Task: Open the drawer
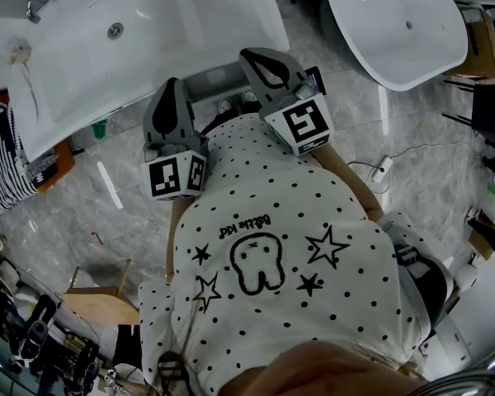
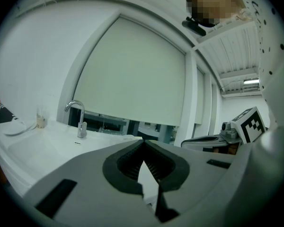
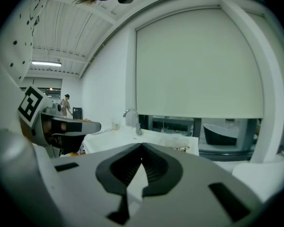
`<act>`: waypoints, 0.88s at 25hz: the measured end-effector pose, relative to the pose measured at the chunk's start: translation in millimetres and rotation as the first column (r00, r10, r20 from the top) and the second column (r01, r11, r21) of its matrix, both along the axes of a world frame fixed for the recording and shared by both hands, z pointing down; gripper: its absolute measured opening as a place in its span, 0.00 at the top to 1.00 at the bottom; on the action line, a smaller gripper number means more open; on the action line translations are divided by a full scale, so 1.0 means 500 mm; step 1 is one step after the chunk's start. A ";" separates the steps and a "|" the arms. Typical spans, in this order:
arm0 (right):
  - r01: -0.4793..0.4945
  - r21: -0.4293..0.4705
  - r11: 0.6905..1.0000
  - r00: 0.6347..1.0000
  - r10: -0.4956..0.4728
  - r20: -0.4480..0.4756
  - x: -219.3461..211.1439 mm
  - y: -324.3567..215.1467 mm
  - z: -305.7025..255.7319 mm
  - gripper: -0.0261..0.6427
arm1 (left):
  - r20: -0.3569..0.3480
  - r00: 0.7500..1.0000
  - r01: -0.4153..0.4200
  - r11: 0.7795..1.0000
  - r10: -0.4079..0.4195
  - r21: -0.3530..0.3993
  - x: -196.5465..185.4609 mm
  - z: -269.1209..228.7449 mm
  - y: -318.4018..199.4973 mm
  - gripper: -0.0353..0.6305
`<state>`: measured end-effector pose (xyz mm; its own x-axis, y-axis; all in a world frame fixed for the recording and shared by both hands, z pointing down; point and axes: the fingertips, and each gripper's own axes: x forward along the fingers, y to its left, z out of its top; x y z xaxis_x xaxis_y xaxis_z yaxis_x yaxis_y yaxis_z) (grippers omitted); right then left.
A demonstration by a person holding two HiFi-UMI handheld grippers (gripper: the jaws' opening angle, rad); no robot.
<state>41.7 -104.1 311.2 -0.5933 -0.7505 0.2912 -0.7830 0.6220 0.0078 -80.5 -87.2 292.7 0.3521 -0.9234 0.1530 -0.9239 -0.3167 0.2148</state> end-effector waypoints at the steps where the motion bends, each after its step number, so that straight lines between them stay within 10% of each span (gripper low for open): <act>1: 0.001 -0.001 1.000 1.000 -0.001 0.000 0.000 0.000 0.000 0.94 | 0.000 1.000 0.001 1.000 -0.001 0.000 0.000 0.000 0.000 0.94; 22: 0.007 0.006 1.000 1.000 -0.007 0.000 -0.003 0.000 -0.001 0.94 | -0.007 1.000 0.009 1.000 -0.009 -0.004 -0.005 0.003 -0.001 0.94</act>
<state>40.0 -104.0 310.5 -0.5988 -0.7479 0.2864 -0.7784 0.6277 0.0119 -82.9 -87.8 294.0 0.3452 -0.9258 0.1541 -0.9250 -0.3078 0.2229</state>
